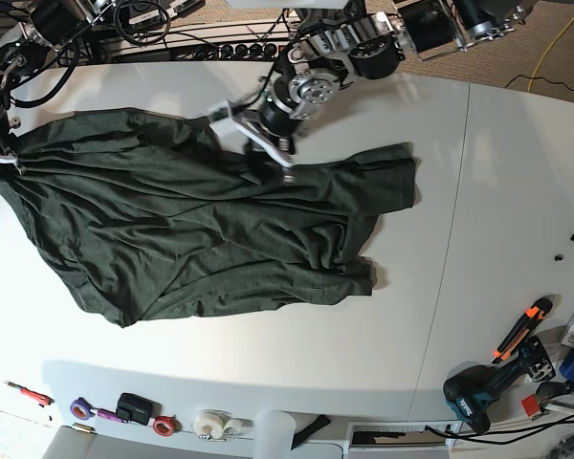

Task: Layout the t-shirt on the table in an organized manner, then fold the t-shirt properly
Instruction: 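Grasp the shirt edge with the left gripper and lift it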

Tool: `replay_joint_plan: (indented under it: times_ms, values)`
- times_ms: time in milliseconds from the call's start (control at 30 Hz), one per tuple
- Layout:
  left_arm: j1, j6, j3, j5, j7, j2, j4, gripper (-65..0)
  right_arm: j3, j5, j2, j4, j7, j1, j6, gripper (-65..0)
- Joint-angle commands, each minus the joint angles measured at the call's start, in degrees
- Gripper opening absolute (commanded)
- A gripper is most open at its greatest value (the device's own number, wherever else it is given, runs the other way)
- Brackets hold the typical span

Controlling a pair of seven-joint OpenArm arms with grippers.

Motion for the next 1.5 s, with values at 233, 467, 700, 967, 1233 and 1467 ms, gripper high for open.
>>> replay_joint_plan:
  times_ms: [233, 467, 700, 967, 1233, 1467]
  values:
    - [1.2, -7.23, -0.07, -17.4, 8.22, -13.68, 20.33, -65.0, 0.17, 0.46, 1.53, 0.98, 3.39, 0.61, 0.02, -65.0]
    - [4.17, -11.74, -0.07, -21.7, 8.98, -18.53, 33.14, -65.0, 0.17, -0.55, 1.77, 0.98, 3.8, 0.61, 0.02, -65.0]
    - [5.29, -12.09, -0.07, -21.68, 9.07, -18.51, 34.82, -65.0, 0.17, -0.57, 1.77, 0.98, 3.72, 0.61, 0.02, -65.0]
    - [5.27, -12.04, -0.09, -21.64, 8.33, -18.49, 34.75, -65.0, 0.17, -0.57, 1.77, 0.98, 3.52, 0.59, 0.0, -65.0]
    - [3.89, -8.79, -0.11, -16.28, 0.5, -13.46, 27.3, -65.0, 0.17, -0.59, 1.77, 0.98, 3.13, 0.59, 0.02, -65.0]
    - [-0.52, -8.9, -0.11, -18.75, 0.48, -6.82, 12.83, -65.0, 0.17, -0.59, 1.77, 0.98, 3.1, 0.59, 0.02, -65.0]
